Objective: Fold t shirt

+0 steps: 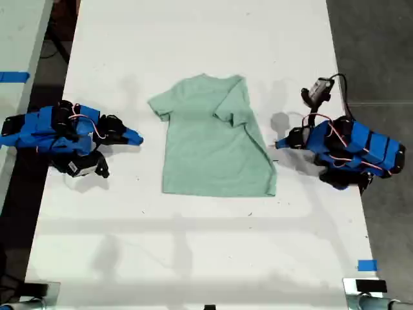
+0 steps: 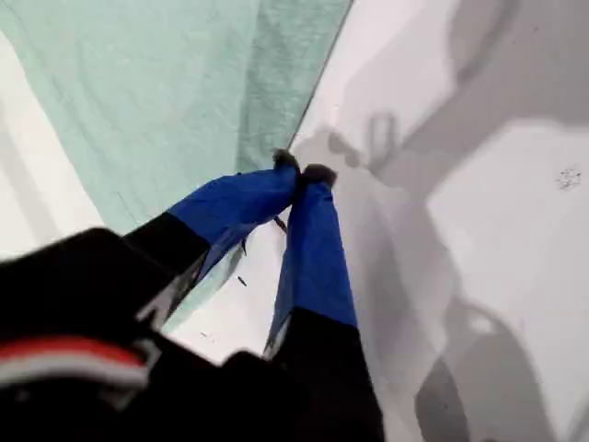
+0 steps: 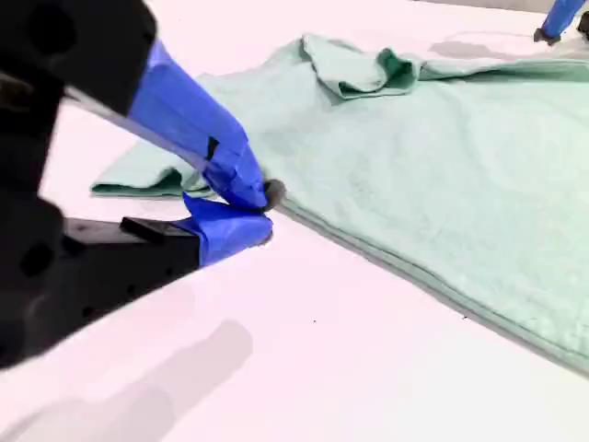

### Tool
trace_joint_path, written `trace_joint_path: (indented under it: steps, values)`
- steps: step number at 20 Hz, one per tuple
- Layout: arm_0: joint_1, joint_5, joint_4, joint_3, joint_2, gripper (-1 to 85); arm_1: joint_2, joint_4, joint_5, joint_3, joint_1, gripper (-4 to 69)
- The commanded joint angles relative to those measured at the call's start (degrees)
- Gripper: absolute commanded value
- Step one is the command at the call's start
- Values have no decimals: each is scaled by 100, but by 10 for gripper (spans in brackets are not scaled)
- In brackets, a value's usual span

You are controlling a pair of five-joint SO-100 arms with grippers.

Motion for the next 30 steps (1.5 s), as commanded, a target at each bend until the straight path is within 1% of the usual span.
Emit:
trace_joint_path:
  steps: [1, 7, 8, 9, 10, 11, 14, 15, 16, 18, 19, 20, 22, 24, 28, 30]
  values:
    - [-369, -272, -18, -88, 26, 0, 53, 62, 193, -123, -246, 15]
    - [-369, -264, -9, -255, -114, 0, 53, 62, 176, -114, -264, 15]
    - [-404, -246, 9, -580, -466, 0, 53, 62, 176, -114, -264, 15]
    - [-501, -88, -97, -1028, -1116, 0, 53, 62, 176, -105, -264, 15]
    - [-606, 185, -264, -1652, -2057, 0, 53, 53, 176, -97, -264, 15]
    - [-765, 606, -176, -2602, -3278, 0, 53, 53, 176, -79, -264, 15]
    - [-1661, 2646, 668, -5783, -6354, 0, 53, 53, 211, -88, -281, 15]
    - [-1925, 3217, 905, -6653, -7146, 0, 53, 62, 220, -88, -290, 15]
    - [-2171, 3577, 1169, -7400, -7849, 6, 53, 62, 229, -88, -290, 15]
    - [-2619, 4061, 1459, -8385, -8877, 256, 53, 62, 229, -97, -290, 15]
    - [-2795, 4263, 1529, -8666, -9290, 286, 53, 62, 229, -105, -290, 15]
    - [-2979, 4395, 1494, -8736, -9633, 302, 53, 62, 220, -114, -290, 15]
    - [-3287, 4430, 1213, -8455, -10134, 306, 53, 62, 202, -141, -290, 15]
    - [-3577, 4333, 712, -7840, -10310, 303, 53, 70, 202, -158, -308, 15]
    - [-3841, 4122, -26, -7225, -11030, 303, 53, 79, 220, -176, -378, 15]
    - [-3858, 4025, -264, -7225, -11514, 276, 53, 88, 229, -176, -396, 15]
